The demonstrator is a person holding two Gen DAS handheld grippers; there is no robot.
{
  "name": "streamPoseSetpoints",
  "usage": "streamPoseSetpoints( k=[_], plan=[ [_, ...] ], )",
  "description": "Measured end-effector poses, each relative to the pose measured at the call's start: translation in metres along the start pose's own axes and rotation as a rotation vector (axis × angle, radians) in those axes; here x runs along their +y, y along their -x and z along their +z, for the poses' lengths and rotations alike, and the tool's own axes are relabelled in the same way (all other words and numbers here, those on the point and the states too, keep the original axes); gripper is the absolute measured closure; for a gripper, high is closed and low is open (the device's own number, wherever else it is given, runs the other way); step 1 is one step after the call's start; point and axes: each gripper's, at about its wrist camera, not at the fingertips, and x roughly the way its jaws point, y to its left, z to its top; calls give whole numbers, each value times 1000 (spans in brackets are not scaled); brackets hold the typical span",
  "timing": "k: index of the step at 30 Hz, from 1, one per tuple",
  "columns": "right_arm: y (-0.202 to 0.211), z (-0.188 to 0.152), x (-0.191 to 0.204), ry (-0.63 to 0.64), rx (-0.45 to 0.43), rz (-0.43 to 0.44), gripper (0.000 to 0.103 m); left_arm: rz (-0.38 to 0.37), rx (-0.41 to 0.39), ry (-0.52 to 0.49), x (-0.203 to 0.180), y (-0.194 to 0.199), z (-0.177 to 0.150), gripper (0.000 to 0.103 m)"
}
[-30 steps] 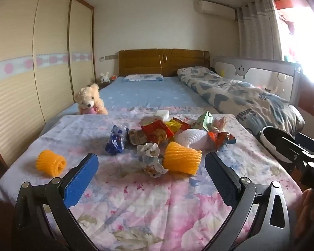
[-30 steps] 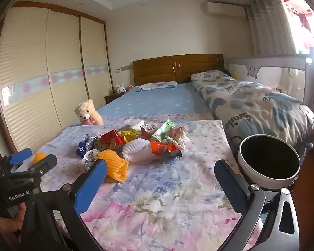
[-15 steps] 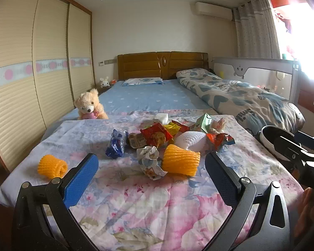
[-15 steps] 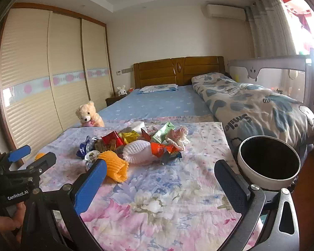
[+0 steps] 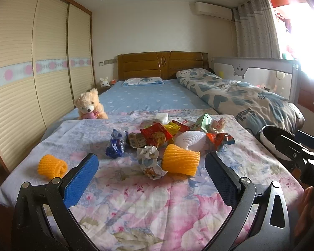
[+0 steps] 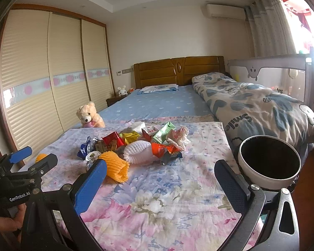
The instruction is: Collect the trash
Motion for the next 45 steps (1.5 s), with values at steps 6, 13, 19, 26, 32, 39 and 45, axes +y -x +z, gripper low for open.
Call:
streamPoseSetpoints(
  k=[6, 13, 19, 26, 32, 39, 45],
  plan=[
    [1, -1, 0, -2, -1, 4, 0, 0, 0, 1, 0, 0, 0, 0],
    [0, -1, -1, -3, 1, 4, 0, -1, 0, 0, -1, 0, 0, 0],
    [0, -1, 1, -6, 4, 4, 0, -1, -1, 0, 0, 0, -1, 0],
    [0, -1, -1, -6, 5, 5, 0, -2, 1, -1, 0, 1, -3, 0],
    [-1, -3, 2, -11, 8, 11, 0, -2, 1, 0, 0, 0, -3, 0],
    [-2, -5, 2, -16, 15, 19, 0, -4, 11, -2, -1, -2, -7, 0],
    [-14, -6, 0, -39, 53, 62, 0, 0, 39, 5, 8, -13, -11, 0]
  ],
)
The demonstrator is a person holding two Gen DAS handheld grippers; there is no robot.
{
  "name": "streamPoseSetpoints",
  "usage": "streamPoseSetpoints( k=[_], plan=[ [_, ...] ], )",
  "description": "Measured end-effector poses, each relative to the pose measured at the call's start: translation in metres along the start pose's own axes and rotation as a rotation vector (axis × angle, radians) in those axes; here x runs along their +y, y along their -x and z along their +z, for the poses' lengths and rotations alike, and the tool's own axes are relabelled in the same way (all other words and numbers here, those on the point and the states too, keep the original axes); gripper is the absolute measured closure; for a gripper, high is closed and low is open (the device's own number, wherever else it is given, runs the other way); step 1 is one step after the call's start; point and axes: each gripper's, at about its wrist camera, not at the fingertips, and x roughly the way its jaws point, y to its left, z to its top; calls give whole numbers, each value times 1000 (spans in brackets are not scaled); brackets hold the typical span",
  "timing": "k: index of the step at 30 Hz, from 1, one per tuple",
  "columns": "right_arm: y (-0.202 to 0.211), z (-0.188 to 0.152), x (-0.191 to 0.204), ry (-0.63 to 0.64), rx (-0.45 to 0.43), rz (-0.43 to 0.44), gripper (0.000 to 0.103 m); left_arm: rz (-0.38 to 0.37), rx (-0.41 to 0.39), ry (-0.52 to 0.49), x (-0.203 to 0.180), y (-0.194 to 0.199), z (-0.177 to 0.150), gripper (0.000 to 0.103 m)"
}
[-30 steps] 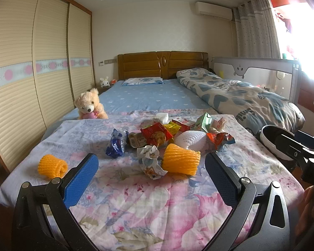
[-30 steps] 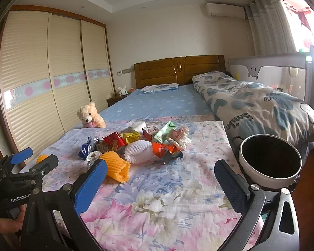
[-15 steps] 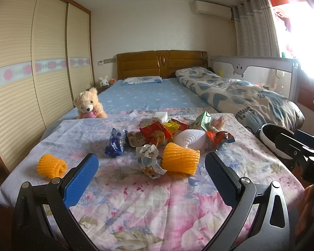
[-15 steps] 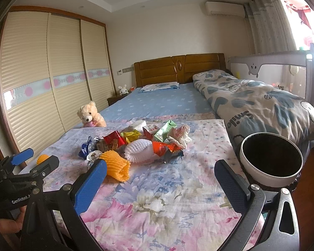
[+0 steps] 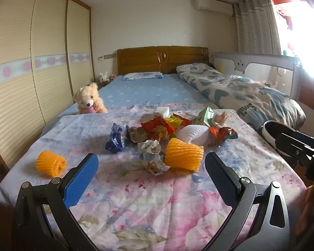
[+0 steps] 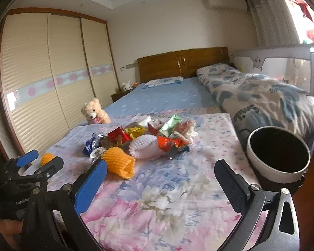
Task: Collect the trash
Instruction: 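Grasp the orange foam net with the right tool while the left tool grasps a crumpled wrapper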
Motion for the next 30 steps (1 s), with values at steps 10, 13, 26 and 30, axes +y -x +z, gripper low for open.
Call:
streamPoseSetpoints(
  k=[10, 13, 26, 30],
  plan=[
    [-48, 0, -2, -62, 162, 163, 4, -8, 136, 29, 26, -46, -6, 7],
    [-68, 1, 1, -61, 223, 207, 15, -32, 190, 44, 32, -65, -9, 10],
    [-151, -7, 15, -113, 403, 321, 38, -134, 339, 68, 33, -129, -12, 23],
    [-163, -9, 15, -139, 429, 338, 50, -165, 372, 60, 30, -141, -15, 37]
  ],
)
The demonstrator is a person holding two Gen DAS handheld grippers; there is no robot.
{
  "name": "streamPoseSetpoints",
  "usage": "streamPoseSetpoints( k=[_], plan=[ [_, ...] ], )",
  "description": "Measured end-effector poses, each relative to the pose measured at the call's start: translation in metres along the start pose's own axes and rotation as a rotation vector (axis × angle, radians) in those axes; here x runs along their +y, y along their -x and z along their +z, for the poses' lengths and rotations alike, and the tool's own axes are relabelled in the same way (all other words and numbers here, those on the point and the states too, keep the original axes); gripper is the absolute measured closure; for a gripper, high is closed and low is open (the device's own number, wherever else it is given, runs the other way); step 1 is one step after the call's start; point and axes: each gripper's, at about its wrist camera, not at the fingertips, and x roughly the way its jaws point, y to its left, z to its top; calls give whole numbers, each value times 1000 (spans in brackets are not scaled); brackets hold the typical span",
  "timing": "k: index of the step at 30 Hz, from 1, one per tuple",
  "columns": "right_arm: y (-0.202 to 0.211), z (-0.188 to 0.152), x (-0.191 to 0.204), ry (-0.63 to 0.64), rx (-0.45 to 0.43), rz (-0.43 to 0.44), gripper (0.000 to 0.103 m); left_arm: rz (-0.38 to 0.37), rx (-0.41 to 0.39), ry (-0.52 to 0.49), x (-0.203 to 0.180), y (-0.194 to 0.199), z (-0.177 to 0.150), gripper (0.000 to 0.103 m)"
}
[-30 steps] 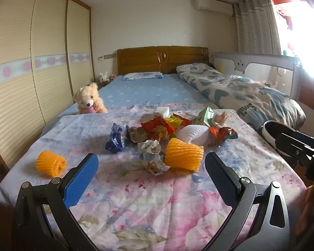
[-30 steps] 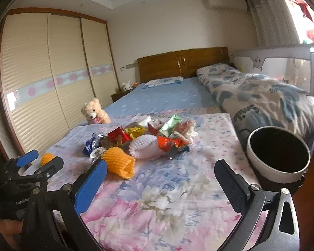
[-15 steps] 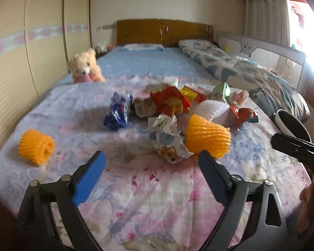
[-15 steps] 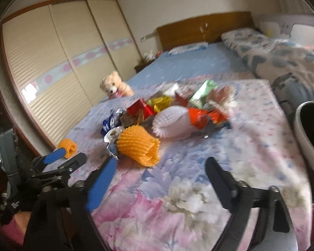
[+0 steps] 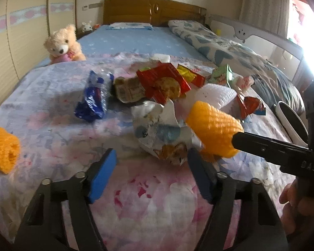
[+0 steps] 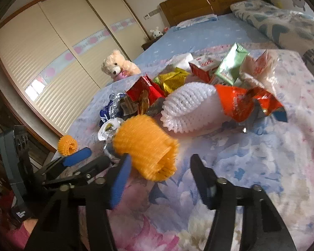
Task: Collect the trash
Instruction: 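Grasp the orange foam net with the right tool while the left tool grasps a crumpled wrapper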
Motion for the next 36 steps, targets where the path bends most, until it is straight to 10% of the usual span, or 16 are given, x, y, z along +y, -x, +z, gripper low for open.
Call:
streamPoseSetpoints(
  k=[7, 23, 26, 28, 36],
  plan=[
    [-7, -4, -2, -20, 32, 62, 86, -44, 34, 18, 3, -8, 3, 51],
    [44, -25, -24, -92, -42, 25, 92, -44, 28, -55, -34, -18, 16, 38],
    [55, -29, -31, -111, -61, 7, 92, 3, 54, -90, -42, -29, 16, 58],
    [65, -31, -37, -118, -78, -12, 92, -11, 91, -88, -42, -38, 15, 97],
    [103, -41, -55, -147, -139, -70, 92, -71, 49, -84, -48, -17, 7, 98]
  ],
)
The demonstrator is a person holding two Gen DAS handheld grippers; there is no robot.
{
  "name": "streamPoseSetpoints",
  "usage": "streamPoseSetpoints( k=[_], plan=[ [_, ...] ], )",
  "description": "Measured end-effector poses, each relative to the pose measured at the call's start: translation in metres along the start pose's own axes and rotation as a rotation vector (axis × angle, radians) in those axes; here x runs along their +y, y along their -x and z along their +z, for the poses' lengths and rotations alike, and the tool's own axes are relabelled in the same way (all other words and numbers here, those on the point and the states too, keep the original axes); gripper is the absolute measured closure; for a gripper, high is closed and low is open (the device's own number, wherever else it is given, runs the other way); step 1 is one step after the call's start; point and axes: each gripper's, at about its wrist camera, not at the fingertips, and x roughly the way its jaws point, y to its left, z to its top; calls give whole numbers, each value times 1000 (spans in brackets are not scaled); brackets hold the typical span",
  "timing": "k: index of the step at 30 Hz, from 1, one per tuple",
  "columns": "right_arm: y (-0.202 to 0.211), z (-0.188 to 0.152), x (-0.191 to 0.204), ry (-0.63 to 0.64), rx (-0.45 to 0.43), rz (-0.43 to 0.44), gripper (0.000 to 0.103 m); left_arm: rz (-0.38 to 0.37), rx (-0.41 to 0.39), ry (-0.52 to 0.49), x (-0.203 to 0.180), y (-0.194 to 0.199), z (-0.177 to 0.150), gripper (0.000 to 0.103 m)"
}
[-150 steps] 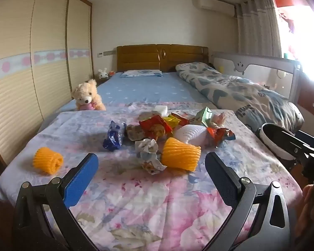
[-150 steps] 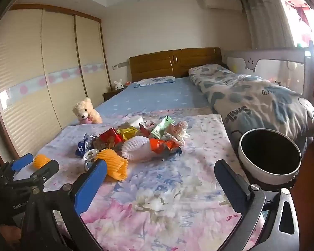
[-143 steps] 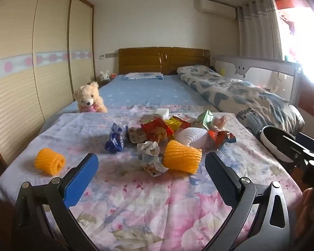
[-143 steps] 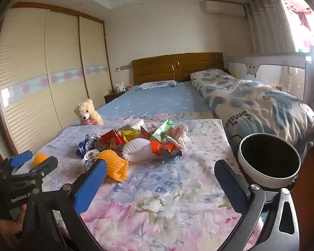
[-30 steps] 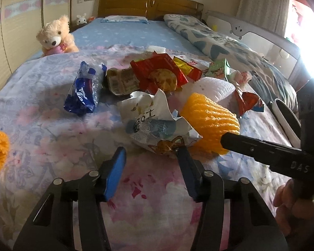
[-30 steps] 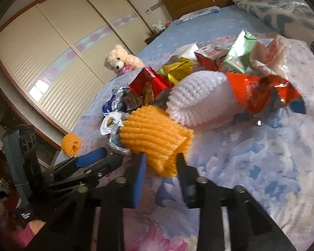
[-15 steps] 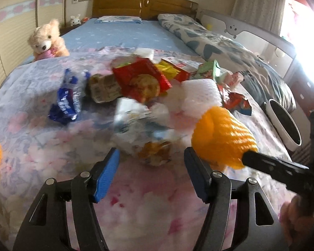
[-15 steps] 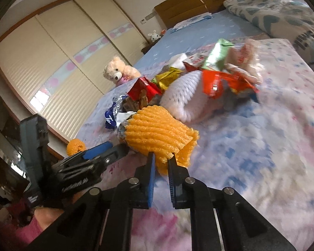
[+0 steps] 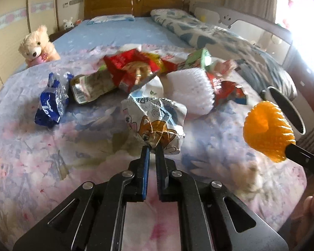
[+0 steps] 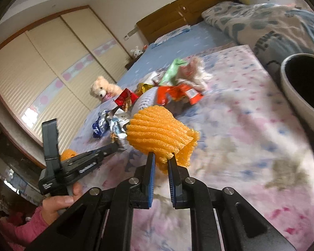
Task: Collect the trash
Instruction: 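Grasp the orange foam net with the right tool while the left tool grasps a crumpled wrapper, then carry the orange foam net and crumpled wrapper over the black trash bin with both tools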
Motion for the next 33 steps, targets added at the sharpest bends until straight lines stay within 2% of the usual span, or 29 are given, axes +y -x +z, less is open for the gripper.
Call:
streamPoseSetpoints(
  k=[10, 21, 27, 28, 29, 33],
  plan=[
    [39, -7, -27, -50, -61, -60, 92, -132, -76, -78, -46, 35, 0, 98],
    [79, -9, -57, -95, -121, -156, 92, -281, -89, -218, -117, 45, 1, 98],
    [99, -3, -79, -131, -159, -201, 92, -334, -83, -270, -147, 41, 6, 99],
    [102, -2, -83, -135, -162, -205, 92, -340, -83, -277, -151, 40, 7, 103],
    [105, -1, -87, -138, -167, -214, 92, -350, -80, -287, -157, 38, 8, 103],
    [112, 3, -98, -155, -176, -227, 92, -361, -76, -312, -174, 34, 12, 103]
  ],
)
